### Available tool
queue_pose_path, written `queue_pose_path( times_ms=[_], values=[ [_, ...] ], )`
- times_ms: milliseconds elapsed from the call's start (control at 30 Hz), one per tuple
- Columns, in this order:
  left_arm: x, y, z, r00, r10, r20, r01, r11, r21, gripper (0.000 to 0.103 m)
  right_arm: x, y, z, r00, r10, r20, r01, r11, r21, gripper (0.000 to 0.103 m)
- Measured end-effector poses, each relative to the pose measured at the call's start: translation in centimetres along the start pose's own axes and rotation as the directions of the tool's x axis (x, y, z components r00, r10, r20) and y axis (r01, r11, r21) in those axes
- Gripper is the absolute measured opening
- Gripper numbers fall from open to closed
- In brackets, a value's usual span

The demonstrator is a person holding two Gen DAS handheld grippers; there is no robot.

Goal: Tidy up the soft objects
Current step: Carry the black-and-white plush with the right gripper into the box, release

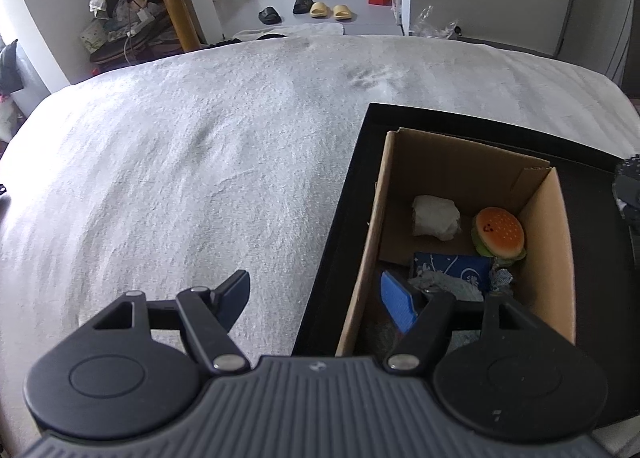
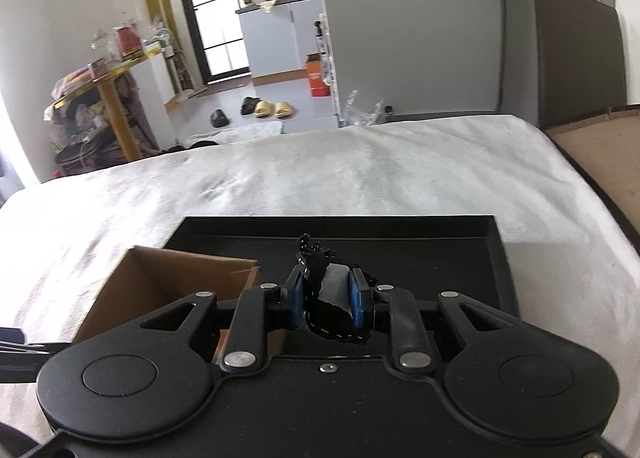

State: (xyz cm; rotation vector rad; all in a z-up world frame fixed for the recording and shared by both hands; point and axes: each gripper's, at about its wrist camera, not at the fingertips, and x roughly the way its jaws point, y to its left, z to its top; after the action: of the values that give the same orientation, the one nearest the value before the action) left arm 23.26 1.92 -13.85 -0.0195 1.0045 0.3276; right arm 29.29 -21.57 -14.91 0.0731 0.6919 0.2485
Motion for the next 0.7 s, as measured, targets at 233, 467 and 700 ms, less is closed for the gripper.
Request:
queue_pose_path(
  times_ms=[233,467,700],
  values=[
    [-0.1,1.1,-0.3,0.998,-0.061,0.01,0.062,0.998,-0.018,0.071,-0.9,2.3,0.0,0.994,0.111,0.024,-0.11,0.992,-0.06,0.023],
    [-0.4,1.7,-0.8,0.994,-0.106,0.033,0.106,0.994,-0.015,0.07,-1.2,4.2,-0.2,0.98,0.196,0.034,-0.19,0.974,-0.125,0.023],
    [0.0,1.5,-1.3,0.987,-0.154,0.035,0.155,0.988,-0.008,0.067,-0.8,5.3,-0.6,0.968,0.251,0.007,-0.248,0.958,-0.146,0.023]
  ],
)
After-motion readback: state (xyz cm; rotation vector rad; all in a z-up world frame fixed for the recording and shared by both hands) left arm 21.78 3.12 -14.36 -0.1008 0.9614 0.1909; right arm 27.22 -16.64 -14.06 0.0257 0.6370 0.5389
